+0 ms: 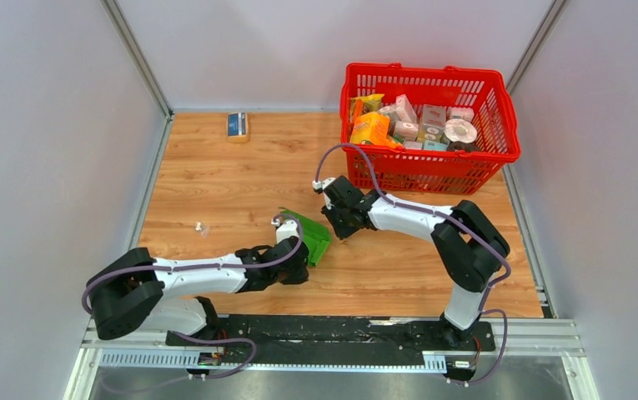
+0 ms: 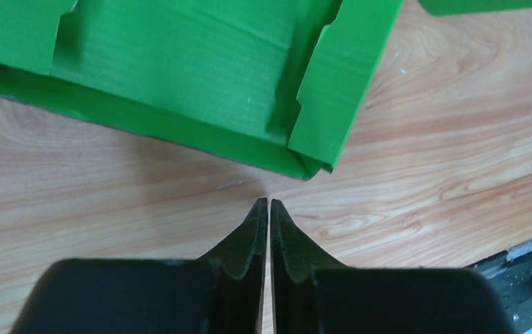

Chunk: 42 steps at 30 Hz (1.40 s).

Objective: Fold the paper box

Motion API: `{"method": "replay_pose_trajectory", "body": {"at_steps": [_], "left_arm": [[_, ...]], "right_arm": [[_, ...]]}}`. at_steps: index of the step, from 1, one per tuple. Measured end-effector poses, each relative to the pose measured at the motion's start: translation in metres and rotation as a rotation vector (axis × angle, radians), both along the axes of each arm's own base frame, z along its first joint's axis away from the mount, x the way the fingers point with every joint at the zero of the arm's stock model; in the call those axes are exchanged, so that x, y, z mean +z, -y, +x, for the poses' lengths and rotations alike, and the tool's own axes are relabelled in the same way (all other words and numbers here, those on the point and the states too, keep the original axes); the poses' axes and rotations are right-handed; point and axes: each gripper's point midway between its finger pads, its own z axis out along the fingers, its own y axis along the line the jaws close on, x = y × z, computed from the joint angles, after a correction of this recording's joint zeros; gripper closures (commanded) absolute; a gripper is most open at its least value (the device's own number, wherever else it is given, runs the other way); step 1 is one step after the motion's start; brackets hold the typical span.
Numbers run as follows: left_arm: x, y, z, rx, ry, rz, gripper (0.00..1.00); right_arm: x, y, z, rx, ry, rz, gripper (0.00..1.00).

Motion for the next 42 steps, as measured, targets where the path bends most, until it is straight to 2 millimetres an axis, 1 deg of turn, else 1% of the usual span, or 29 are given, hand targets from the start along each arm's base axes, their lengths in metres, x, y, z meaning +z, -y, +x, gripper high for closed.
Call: {"method": "replay_pose_trajectory", "body": {"at_steps": [4, 7, 12, 14, 15, 16, 18, 20, 23, 24, 26, 27, 28, 29, 30, 31, 32, 33, 36, 38, 40, 42], "left_arm": [[0.002, 0.007, 0.010, 0.026, 0.024, -0.002, 0.90], [0.005, 0.013, 0.016, 0.034, 0.037, -0.013, 0.90], [0.010, 0.021, 0.023, 0.043, 0.052, -0.018, 0.90], [0.009, 0.022, 0.025, 0.047, 0.058, -0.020, 0.90], [0.009, 0.022, 0.025, 0.049, 0.060, -0.022, 0.90], [0.009, 0.023, 0.026, 0.050, 0.061, -0.023, 0.90], [0.010, 0.023, 0.026, 0.051, 0.063, -0.027, 0.88], [0.012, 0.023, 0.025, 0.049, 0.064, -0.032, 0.86], [0.026, 0.021, 0.021, 0.040, 0.077, -0.075, 0.78], [0.034, 0.017, 0.018, 0.034, 0.087, -0.098, 0.70], [0.050, 0.004, 0.009, 0.029, 0.105, -0.142, 0.62], [0.058, -0.004, 0.005, 0.028, 0.117, -0.163, 0.58], [0.066, -0.014, -0.001, 0.031, 0.129, -0.183, 0.57], [0.073, -0.023, -0.005, 0.038, 0.142, -0.199, 0.57], [0.080, -0.033, -0.008, 0.046, 0.155, -0.210, 0.57], [0.086, -0.042, -0.011, 0.054, 0.166, -0.217, 0.57], [0.085, -0.055, -0.015, 0.069, 0.168, -0.194, 0.57], [0.095, -0.062, -0.017, 0.079, 0.191, -0.222, 0.57], [0.101, -0.089, -0.023, 0.119, 0.203, -0.188, 0.56], [0.106, -0.109, -0.026, 0.153, 0.218, -0.162, 0.56], [0.111, -0.122, -0.028, 0.177, 0.231, -0.148, 0.56], [0.114, -0.134, -0.029, 0.197, 0.241, -0.135, 0.56]], "right_arm": [[-0.013, -0.011, 0.005, 0.049, 0.000, -0.004, 0.82], [-0.014, -0.021, 0.005, 0.075, 0.008, 0.013, 0.82], [-0.014, -0.043, -0.015, 0.129, 0.000, 0.055, 0.81], [-0.014, -0.049, -0.022, 0.134, -0.006, 0.075, 0.80], [-0.014, -0.050, -0.025, 0.134, -0.012, 0.081, 0.79], [-0.014, -0.051, -0.027, 0.135, -0.018, 0.085, 0.72], [-0.014, -0.048, -0.027, 0.116, -0.020, 0.075, 0.66], [-0.012, -0.040, -0.020, 0.071, -0.017, 0.042, 0.64], [-0.004, -0.021, -0.001, -0.027, -0.008, -0.006, 0.63], [-0.002, -0.014, 0.006, -0.059, -0.005, -0.014, 0.63], [-0.003, -0.006, 0.011, -0.092, -0.014, -0.012, 0.57], [-0.004, -0.003, 0.010, -0.098, -0.029, -0.003, 0.54], [-0.007, -0.001, 0.006, -0.097, -0.051, 0.011, 0.51], [-0.010, -0.002, -0.001, -0.086, -0.074, 0.034, 0.50], [-0.011, -0.007, -0.008, -0.065, -0.102, 0.068, 0.49], [-0.012, -0.014, -0.015, -0.043, -0.125, 0.096, 0.48], [-0.009, -0.023, -0.019, -0.019, -0.139, 0.135, 0.48], [-0.006, -0.035, -0.022, 0.006, -0.145, 0.176, 0.48], [0.006, -0.071, -0.035, 0.091, -0.155, 0.273, 0.47], [0.014, -0.096, -0.040, 0.135, -0.153, 0.318, 0.47], [0.019, -0.120, -0.042, 0.166, -0.144, 0.357, 0.49], [0.021, -0.135, -0.044, 0.180, -0.132, 0.379, 0.52]]}}
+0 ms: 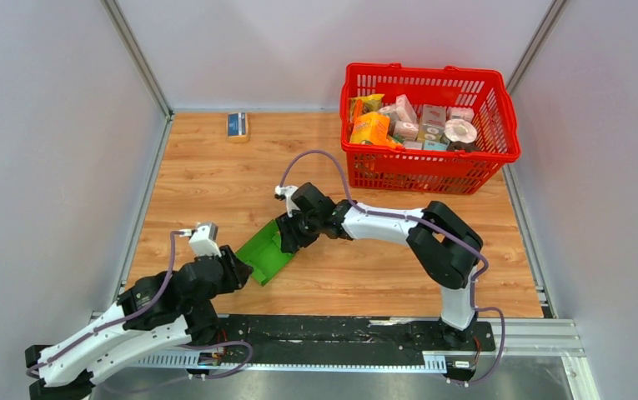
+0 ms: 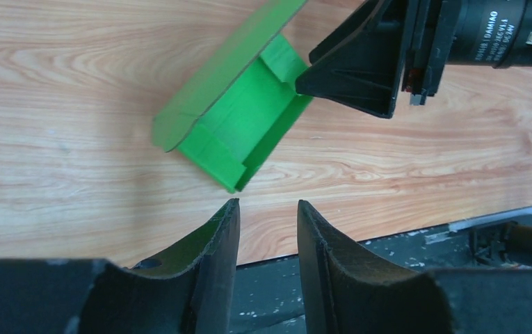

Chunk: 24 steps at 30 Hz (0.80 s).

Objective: Fold the paper box

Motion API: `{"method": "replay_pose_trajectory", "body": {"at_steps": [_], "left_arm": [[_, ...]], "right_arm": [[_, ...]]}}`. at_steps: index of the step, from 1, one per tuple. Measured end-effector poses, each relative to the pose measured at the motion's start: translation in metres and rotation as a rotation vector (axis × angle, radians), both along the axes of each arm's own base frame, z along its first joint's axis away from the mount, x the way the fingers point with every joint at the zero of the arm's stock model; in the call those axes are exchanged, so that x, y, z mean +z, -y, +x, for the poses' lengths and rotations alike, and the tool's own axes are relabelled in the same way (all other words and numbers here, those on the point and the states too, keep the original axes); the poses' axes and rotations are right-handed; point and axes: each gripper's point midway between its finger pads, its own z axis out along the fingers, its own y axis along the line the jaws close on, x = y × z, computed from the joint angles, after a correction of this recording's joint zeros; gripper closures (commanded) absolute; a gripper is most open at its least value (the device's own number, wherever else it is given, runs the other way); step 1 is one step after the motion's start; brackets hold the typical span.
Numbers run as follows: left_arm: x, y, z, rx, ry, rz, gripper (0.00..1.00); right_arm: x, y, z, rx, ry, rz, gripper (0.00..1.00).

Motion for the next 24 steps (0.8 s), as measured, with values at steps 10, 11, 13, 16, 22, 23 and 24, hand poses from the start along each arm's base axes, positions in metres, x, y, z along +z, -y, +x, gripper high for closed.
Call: {"method": "replay_pose_trajectory", "body": {"at_steps": [10, 11, 13, 16, 22, 23, 24], "left_arm": [[-0.012, -0.019, -0.006, 0.026, -0.031, 0.075, 0.56], [-0.012, -0.020, -0.006, 0.026, -0.032, 0.077, 0.56], [-0.012, -0.020, -0.006, 0.026, -0.033, 0.079, 0.56], [-0.013, -0.020, -0.006, 0.028, -0.034, 0.082, 0.56], [-0.021, -0.019, -0.004, 0.036, -0.057, 0.127, 0.57], [-0.022, -0.017, -0.003, 0.037, -0.059, 0.133, 0.57], [-0.022, -0.014, -0.001, 0.037, -0.062, 0.140, 0.57]], "right_arm": [[-0.014, -0.015, 0.004, -0.070, 0.121, -0.053, 0.78], [-0.016, -0.015, 0.006, -0.081, 0.135, -0.062, 0.78], [-0.020, -0.014, 0.009, -0.096, 0.154, -0.077, 0.82], [-0.024, -0.013, 0.014, -0.115, 0.176, -0.094, 0.95], [-0.026, 0.005, 0.024, -0.226, 0.268, -0.163, 1.00], [-0.025, 0.014, 0.024, -0.250, 0.281, -0.183, 1.00], [-0.026, 0.025, 0.022, -0.273, 0.292, -0.212, 1.00]]}}
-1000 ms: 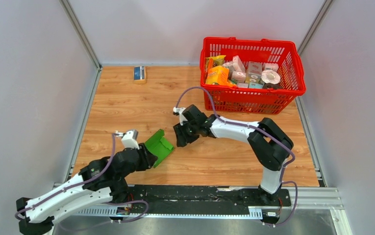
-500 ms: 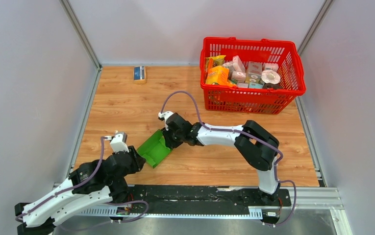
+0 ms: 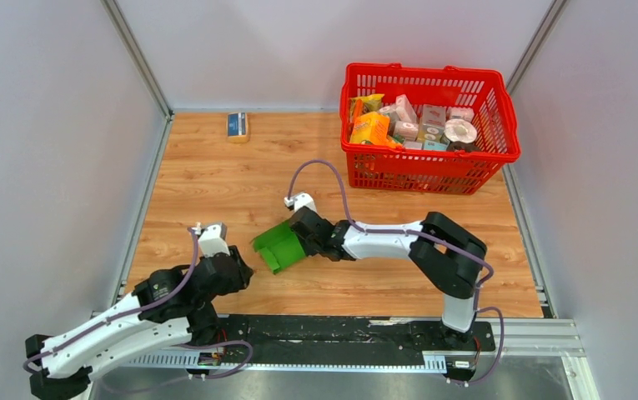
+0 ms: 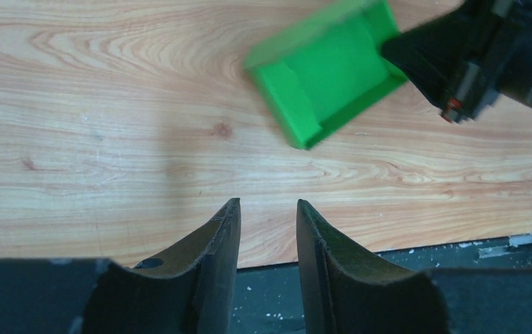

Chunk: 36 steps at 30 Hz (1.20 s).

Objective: Fold the paper box

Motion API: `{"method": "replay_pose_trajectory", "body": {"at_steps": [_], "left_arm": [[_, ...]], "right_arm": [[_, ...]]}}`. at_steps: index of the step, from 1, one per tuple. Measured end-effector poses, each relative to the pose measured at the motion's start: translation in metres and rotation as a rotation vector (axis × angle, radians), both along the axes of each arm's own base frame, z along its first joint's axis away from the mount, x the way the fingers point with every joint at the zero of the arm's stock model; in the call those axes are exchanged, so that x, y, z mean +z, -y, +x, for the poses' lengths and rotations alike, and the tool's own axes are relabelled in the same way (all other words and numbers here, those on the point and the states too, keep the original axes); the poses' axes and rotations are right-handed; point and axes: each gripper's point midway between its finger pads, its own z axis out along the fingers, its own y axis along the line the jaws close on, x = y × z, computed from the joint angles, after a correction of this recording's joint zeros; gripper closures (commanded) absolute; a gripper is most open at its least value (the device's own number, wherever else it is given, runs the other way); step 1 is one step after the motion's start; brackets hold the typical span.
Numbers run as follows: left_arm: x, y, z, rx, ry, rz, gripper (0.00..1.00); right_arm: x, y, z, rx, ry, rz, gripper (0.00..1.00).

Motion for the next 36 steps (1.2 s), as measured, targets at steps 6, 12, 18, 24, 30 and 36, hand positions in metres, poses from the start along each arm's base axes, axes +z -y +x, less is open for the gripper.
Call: {"method": "replay_pose_trajectory", "body": {"at_steps": [6, 12, 18, 24, 30, 36], "left_arm": [[-0.010, 0.024, 0.016, 0.004, -0.024, 0.065, 0.60], [-0.033, 0.064, 0.037, -0.002, -0.089, 0.047, 0.59], [-0.047, 0.100, 0.048, -0.051, -0.112, -0.006, 0.53], [-0.056, 0.117, 0.060, -0.041, -0.123, -0.003, 0.58], [-0.070, 0.116, 0.067, -0.002, -0.126, 0.036, 0.53], [-0.074, 0.122, 0.075, 0.006, -0.106, 0.032, 0.51]], "right_arm": [[-0.003, 0.068, -0.017, -0.120, 0.017, -0.110, 1.00], [-0.004, 0.106, -0.027, -0.251, 0.012, -0.133, 1.00], [-0.004, 0.115, -0.033, -0.332, -0.017, -0.100, 1.00], [-0.003, 0.118, -0.037, -0.387, -0.041, -0.063, 1.00], [0.000, 0.120, -0.041, -0.410, -0.054, -0.029, 1.00], [-0.001, 0.119, -0.043, -0.410, -0.069, -0.017, 1.00]]}}
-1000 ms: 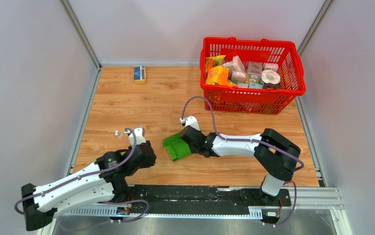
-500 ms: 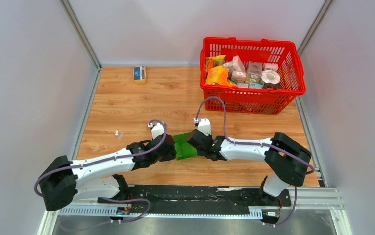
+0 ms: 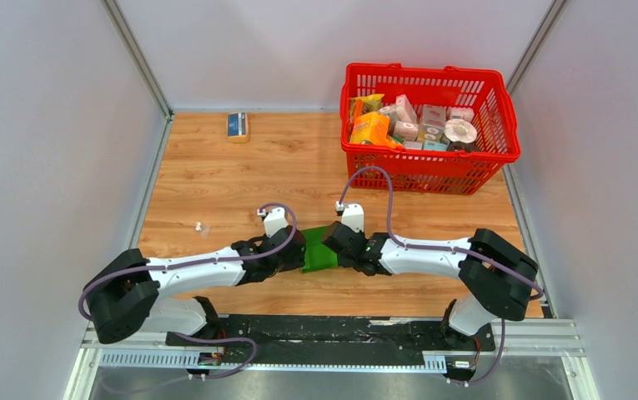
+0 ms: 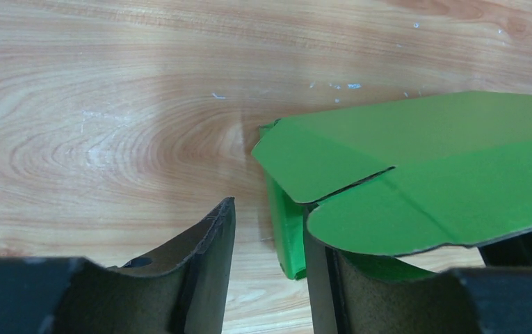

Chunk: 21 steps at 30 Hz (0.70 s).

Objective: Fold the paper box

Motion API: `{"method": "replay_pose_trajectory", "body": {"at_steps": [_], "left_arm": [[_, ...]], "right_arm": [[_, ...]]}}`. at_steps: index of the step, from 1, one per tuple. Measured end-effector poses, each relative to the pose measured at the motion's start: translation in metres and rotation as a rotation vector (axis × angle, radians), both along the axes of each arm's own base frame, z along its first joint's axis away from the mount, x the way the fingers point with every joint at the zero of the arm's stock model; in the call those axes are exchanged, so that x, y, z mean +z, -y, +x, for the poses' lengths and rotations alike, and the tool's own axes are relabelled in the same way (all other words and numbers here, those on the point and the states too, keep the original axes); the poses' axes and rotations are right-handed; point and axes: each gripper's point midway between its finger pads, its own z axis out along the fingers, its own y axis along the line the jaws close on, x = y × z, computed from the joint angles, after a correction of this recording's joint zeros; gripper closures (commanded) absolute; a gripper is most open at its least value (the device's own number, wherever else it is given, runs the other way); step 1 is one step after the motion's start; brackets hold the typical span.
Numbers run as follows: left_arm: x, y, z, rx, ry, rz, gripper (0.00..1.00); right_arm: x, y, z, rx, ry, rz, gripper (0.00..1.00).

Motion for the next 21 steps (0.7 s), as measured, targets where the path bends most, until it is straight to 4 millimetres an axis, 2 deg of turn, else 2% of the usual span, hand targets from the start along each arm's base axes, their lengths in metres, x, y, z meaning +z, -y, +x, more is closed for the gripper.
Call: {"method": "replay_pose_trajectory", "body": {"at_steps": [3, 6, 9, 12, 13, 16, 18, 19, 20, 21], "left_arm": [[0.001, 0.002, 0.002, 0.001, 0.007, -0.011, 0.50], [0.003, 0.005, 0.004, 0.005, 0.018, -0.021, 0.57], [-0.004, 0.006, 0.006, 0.006, 0.004, 0.008, 0.65], [-0.012, 0.011, 0.008, 0.001, -0.021, 0.065, 0.79], [-0.014, 0.012, 0.009, 0.000, -0.021, 0.092, 0.87], [-0.019, 0.008, 0.010, 0.009, -0.035, 0.182, 1.00], [-0.020, 0.008, 0.012, 0.017, -0.046, 0.236, 1.00], [-0.021, 0.007, 0.014, 0.021, -0.043, 0.282, 1.00], [-0.021, 0.007, 0.015, 0.026, -0.035, 0.323, 1.00], [-0.021, 0.009, 0.017, 0.031, -0.033, 0.343, 1.00]], "right_arm": [[0.000, -0.001, -0.001, 0.001, -0.006, 0.007, 1.00], [-0.001, -0.002, -0.002, 0.000, -0.009, 0.015, 1.00], [-0.002, -0.001, -0.003, -0.003, -0.013, 0.022, 1.00], [-0.002, -0.003, -0.004, -0.008, -0.016, 0.035, 1.00], [-0.002, -0.003, -0.003, -0.009, -0.015, 0.039, 1.00], [-0.002, -0.002, -0.005, -0.028, -0.024, 0.071, 1.00], [0.002, -0.003, -0.003, -0.043, -0.025, 0.113, 1.00], [0.007, -0.004, 0.000, -0.048, -0.020, 0.138, 0.98], [0.011, -0.006, 0.002, -0.052, -0.019, 0.161, 0.84], [0.012, -0.003, 0.003, -0.063, -0.022, 0.173, 0.76]]}}
